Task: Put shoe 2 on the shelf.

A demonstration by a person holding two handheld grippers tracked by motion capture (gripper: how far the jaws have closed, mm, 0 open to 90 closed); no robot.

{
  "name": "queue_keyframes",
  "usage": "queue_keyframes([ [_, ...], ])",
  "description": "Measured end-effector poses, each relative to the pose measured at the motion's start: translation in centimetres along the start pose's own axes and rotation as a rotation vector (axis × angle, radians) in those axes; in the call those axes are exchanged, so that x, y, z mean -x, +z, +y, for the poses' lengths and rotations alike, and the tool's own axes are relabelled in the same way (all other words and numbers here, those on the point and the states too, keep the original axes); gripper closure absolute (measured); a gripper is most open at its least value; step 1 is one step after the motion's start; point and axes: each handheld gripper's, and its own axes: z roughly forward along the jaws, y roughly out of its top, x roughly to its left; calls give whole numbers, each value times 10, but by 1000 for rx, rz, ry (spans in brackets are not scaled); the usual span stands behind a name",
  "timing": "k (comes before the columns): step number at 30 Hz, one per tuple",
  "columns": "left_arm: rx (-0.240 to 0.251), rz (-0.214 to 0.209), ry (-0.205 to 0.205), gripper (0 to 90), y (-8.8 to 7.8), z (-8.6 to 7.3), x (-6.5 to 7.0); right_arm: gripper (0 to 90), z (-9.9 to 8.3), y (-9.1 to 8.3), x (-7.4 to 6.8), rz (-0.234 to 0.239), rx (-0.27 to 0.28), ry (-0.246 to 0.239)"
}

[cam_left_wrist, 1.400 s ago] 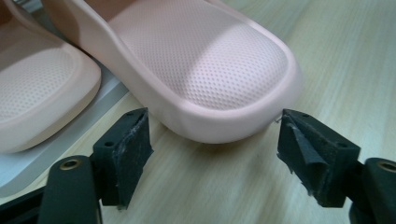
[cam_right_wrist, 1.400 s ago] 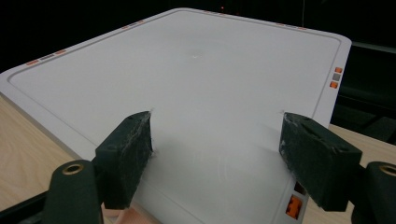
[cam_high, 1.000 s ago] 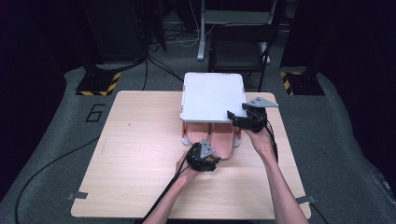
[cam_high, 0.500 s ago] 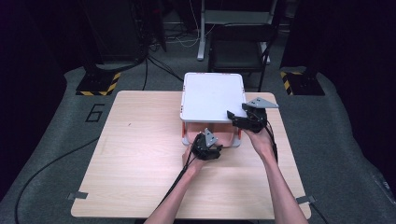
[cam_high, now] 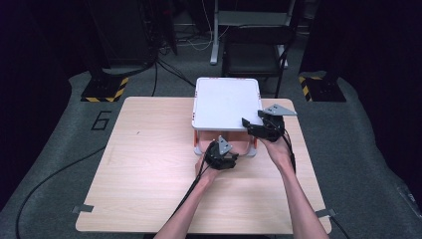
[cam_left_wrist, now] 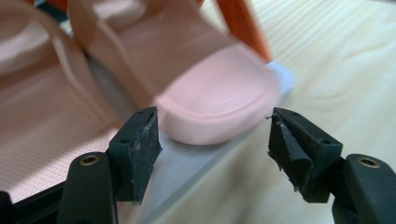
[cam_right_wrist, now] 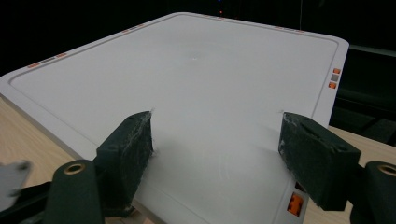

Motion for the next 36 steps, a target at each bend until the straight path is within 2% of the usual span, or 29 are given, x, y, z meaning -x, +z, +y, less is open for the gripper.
queue_keyframes([
  [2, 41, -25, 4, 308, -16, -2, -1, 252, 0, 0, 0, 4, 0, -3],
  [3, 83, -35, -11, 290, -29, -4, -2, 249, 0, -1, 0, 6, 1, -2],
  [6, 147, -64, -46, 218, -67, -9, -11, 218, -2, -5, 0, 7, 24, 24],
  [7, 172, -59, -51, 192, -76, -10, -15, 209, -2, -7, 0, 8, 29, 34],
  [9, 230, -51, -113, 157, -107, -16, -30, 194, -3, -12, 0, 5, 39, 41],
  [10, 260, -47, -142, 141, -116, -19, -36, 183, -4, -16, -1, 7, 54, 49],
  [12, 310, -20, -197, 119, -143, -26, -53, 174, -6, -24, -3, 5, 73, 50],
  [13, 321, 6, -189, 117, -154, -29, -61, 174, -7, -28, -5, 0, 81, 47],
  [15, 331, 43, -200, 116, -171, -35, -73, 172, -11, -36, -10, -9, 83, 43],
  [17, 360, 79, -222, 115, -190, -42, -85, 171, -17, -43, -15, -12, 86, 42],
  [18, 385, 95, -246, 115, -202, -46, -90, 171, -21, -47, -18, -18, 84, 46],
  [20, 412, 119, -250, 119, -219, -52, -99, 171, -32, -57, -22, -21, 92, 54],
  [21, 439, 140, -272, 119, -231, -55, -104, 171, -38, -61, -23, -23, 99, 61],
  [24, 443, 209, -252, 127, -254, -63, -114, 170, -54, -73, -25, -49, 93, 72],
  [27, 379, 262, -214, 137, -267, -75, -122, 167, -68, -84, -22, -73, 90, 80],
  [33, 311, 283, -245, 148, -270, -103, -127, 163, -87, -99, -18, -89, 79, 101],
  [36, 309, 275, -258, 150, -269, -109, -126, 163, -93, -103, -18, -90, 67, 93],
])
